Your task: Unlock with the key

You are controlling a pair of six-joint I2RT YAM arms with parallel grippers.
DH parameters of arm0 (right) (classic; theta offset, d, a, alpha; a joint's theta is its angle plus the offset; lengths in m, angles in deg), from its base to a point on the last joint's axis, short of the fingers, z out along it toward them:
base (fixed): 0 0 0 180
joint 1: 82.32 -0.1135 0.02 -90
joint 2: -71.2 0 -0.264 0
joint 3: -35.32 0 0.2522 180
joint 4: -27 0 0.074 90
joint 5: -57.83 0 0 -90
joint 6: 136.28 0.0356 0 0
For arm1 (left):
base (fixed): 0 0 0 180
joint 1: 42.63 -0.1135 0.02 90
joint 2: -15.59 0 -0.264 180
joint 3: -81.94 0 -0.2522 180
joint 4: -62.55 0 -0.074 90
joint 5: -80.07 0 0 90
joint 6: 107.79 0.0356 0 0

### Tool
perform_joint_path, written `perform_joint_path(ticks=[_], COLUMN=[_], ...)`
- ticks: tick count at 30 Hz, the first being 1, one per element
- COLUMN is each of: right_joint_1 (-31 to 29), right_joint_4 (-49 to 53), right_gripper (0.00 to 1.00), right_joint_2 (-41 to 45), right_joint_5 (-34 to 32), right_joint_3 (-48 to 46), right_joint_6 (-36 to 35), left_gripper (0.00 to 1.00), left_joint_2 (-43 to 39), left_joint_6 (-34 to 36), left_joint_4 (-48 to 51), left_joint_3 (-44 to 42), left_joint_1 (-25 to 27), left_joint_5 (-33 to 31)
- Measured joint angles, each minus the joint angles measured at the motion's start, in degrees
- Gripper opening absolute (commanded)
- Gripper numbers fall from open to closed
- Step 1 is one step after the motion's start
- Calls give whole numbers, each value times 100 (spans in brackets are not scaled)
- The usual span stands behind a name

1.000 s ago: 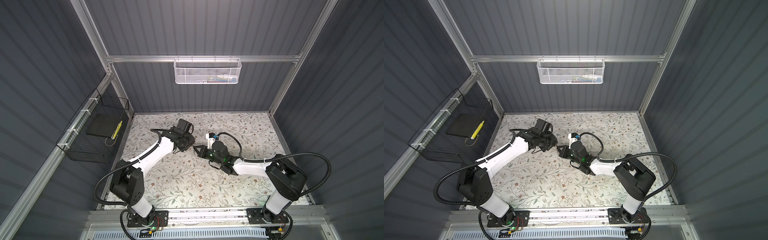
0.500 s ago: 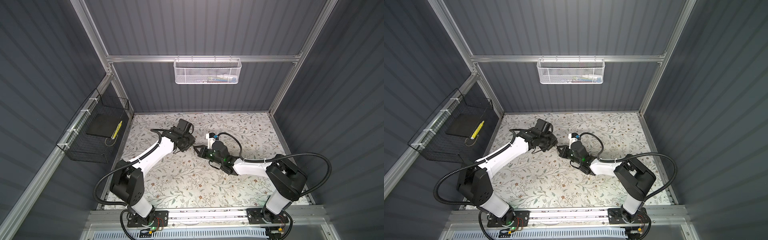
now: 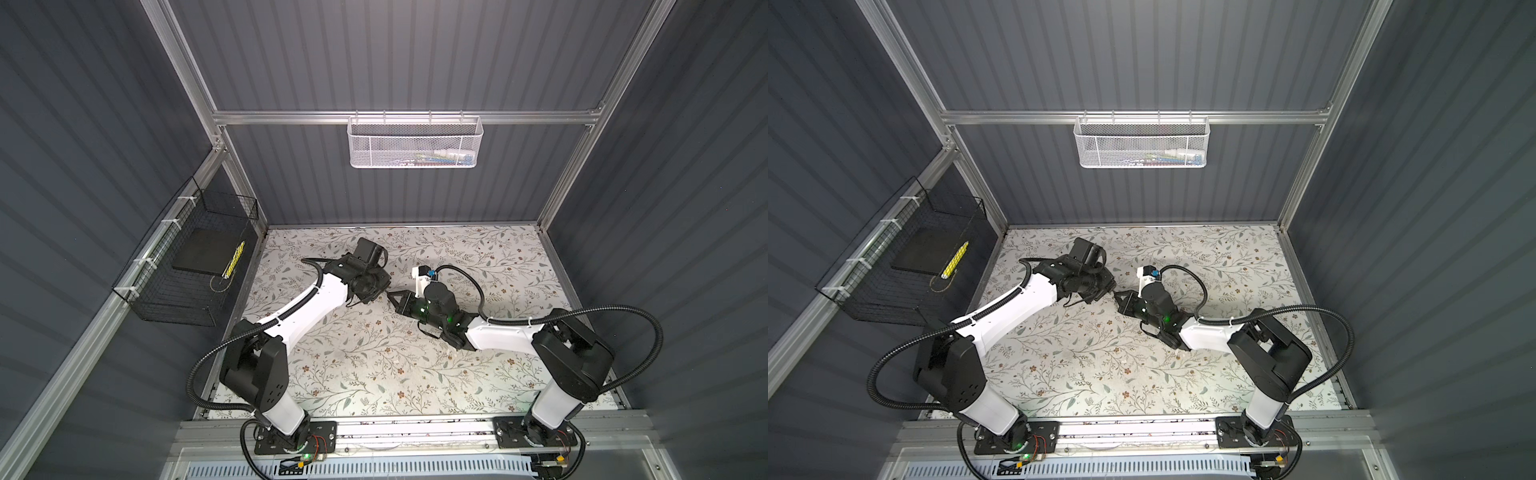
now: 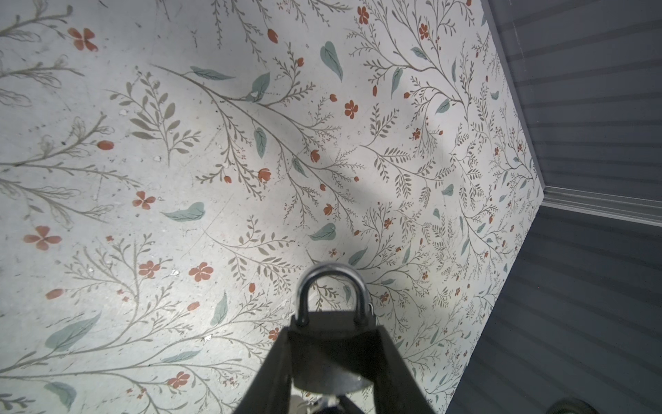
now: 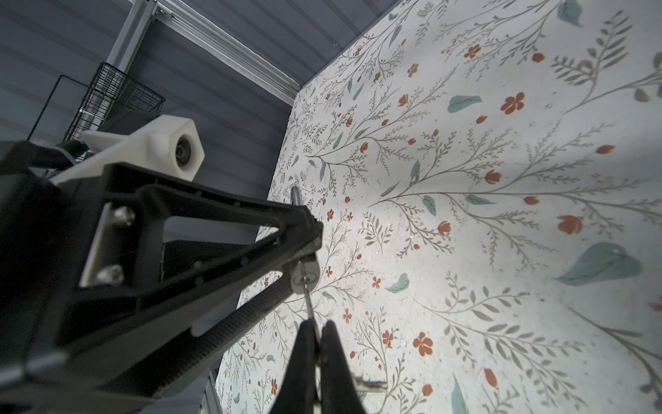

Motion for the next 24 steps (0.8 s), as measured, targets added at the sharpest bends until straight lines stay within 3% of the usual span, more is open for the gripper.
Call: perform_joint_path(ticks=[19,24], right_joint_1=[4,4], right_joint_4=[201,415], right_gripper=[0,13], right_joint_2=[50,153], right_joint_5=[-164,-166], right_joint_3=[0,0], right_joint_6=[-72,-116], left_gripper=[8,8], left_joint_2=[101,101], left_joint_6=[2,31], left_joint_4=[-98,-50], left_joint_3=[-15,-13], left_joint_1=[107,116], left_joint_5=[68,107])
